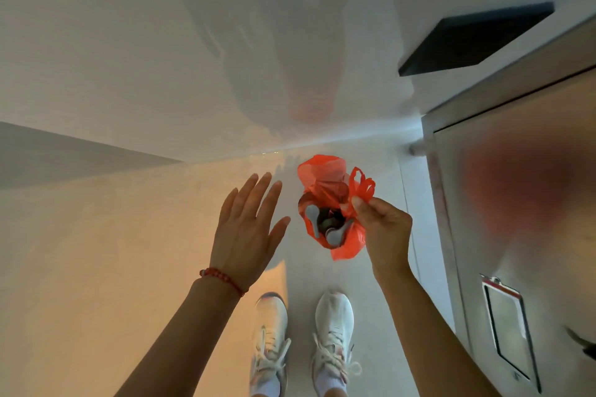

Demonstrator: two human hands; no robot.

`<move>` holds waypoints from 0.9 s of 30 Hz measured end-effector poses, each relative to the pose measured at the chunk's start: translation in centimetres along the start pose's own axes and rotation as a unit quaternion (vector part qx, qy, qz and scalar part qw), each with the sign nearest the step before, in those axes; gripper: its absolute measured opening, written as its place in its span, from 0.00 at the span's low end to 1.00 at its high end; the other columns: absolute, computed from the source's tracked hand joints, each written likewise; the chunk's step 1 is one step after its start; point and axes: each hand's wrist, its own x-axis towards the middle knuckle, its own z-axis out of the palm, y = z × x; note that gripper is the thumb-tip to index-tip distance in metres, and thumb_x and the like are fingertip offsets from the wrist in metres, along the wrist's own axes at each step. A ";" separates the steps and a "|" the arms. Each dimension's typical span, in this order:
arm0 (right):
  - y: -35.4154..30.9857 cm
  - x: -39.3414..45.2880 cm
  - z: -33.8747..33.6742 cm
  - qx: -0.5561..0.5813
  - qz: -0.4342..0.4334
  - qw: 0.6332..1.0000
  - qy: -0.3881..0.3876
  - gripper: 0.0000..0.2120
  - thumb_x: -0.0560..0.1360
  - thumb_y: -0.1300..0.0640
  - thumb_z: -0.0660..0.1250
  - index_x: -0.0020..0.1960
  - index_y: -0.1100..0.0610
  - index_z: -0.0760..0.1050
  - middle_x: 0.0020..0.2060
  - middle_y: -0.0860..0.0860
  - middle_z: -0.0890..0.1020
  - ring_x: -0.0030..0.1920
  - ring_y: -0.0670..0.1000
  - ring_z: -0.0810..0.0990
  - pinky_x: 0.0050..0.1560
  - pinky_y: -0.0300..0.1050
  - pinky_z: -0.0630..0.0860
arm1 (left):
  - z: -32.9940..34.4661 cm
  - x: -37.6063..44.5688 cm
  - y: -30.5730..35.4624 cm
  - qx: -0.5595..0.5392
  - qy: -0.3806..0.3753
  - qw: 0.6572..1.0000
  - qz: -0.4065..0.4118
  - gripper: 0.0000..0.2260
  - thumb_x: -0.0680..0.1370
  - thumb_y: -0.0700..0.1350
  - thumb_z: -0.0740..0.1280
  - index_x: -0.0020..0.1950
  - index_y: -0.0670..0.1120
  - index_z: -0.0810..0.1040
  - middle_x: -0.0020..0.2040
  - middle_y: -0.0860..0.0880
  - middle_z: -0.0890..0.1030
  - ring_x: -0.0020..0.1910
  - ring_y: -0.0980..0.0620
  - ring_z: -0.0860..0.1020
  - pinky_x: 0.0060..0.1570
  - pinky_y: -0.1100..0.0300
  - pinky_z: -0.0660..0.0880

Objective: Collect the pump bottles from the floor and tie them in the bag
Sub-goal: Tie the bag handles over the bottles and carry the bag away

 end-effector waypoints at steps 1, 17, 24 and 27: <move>0.3 0.3 0.3 0.003 0.000 1.000 -0.002 0.11 0.71 0.64 0.68 0.33 0.51 0.79 0.24 0.38 0.81 0.31 0.40 0.80 0.41 0.32 0.76 | 0.2 0.3 -0.2 -0.003 0.003 1.000 -0.003 0.24 0.79 0.57 0.43 0.66 0.44 0.65 0.64 0.39 0.75 0.63 0.38 0.73 0.59 0.38 0.67; 1.1 4.6 2.8 0.008 0.004 1.000 -0.005 0.09 0.73 0.60 0.67 0.38 0.48 0.80 0.29 0.40 0.84 0.41 0.49 0.83 0.50 0.43 0.78 | 3.1 -0.1 -1.7 -0.024 0.019 0.999 -0.010 0.22 0.79 0.56 0.46 0.67 0.45 0.63 0.65 0.41 0.74 0.67 0.43 0.68 0.61 0.43 0.68; 1.2 4.1 2.7 -0.008 -0.015 1.000 0.012 0.09 0.72 0.61 0.68 0.37 0.49 0.79 0.25 0.38 0.80 0.35 0.44 0.80 0.41 0.32 0.76 | 2.7 0.5 -1.4 -0.024 0.019 1.000 -0.006 0.23 0.80 0.57 0.45 0.66 0.44 0.65 0.64 0.39 0.75 0.63 0.38 0.73 0.59 0.41 0.69; 1.3 3.4 2.6 -0.009 -0.027 0.999 0.025 0.05 0.71 0.63 0.68 0.40 0.54 0.78 0.25 0.36 0.80 0.34 0.37 0.80 0.39 0.26 0.74 | 2.6 0.5 -1.4 -0.024 0.010 1.000 -0.005 0.24 0.80 0.57 0.44 0.66 0.44 0.65 0.63 0.38 0.75 0.62 0.38 0.73 0.59 0.41 0.69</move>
